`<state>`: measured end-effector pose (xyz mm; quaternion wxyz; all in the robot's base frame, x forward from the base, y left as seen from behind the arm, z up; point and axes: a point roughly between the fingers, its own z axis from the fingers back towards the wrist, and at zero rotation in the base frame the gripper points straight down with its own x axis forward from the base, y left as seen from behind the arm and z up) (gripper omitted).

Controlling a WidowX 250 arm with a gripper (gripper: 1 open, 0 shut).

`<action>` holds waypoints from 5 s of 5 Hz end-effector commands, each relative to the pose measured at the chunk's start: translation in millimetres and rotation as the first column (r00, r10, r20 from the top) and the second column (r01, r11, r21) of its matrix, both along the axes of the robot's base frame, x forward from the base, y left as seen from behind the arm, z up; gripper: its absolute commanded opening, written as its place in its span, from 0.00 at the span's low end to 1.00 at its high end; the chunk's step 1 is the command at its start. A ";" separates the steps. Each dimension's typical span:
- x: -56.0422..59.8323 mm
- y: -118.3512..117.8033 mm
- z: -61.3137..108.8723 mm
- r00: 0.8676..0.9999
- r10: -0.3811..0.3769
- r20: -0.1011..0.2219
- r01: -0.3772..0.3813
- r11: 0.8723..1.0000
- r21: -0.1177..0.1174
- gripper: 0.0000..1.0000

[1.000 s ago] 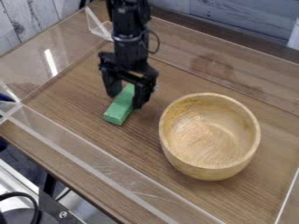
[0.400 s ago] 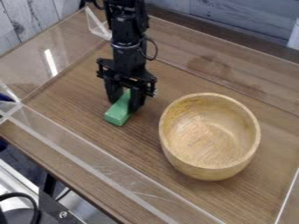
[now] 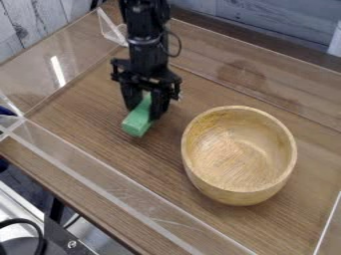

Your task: Put the green block in the brown bowl

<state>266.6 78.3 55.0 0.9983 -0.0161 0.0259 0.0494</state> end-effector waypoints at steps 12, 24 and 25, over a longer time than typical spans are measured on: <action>-6.6 -154.4 15.3 0.962 -0.271 0.045 0.273 0.960 -0.066 0.00; -14.9 -157.8 15.2 0.941 -0.334 0.055 0.338 0.936 -0.097 1.00; -14.6 -157.0 20.0 0.943 -0.329 0.057 0.333 0.938 -0.098 1.00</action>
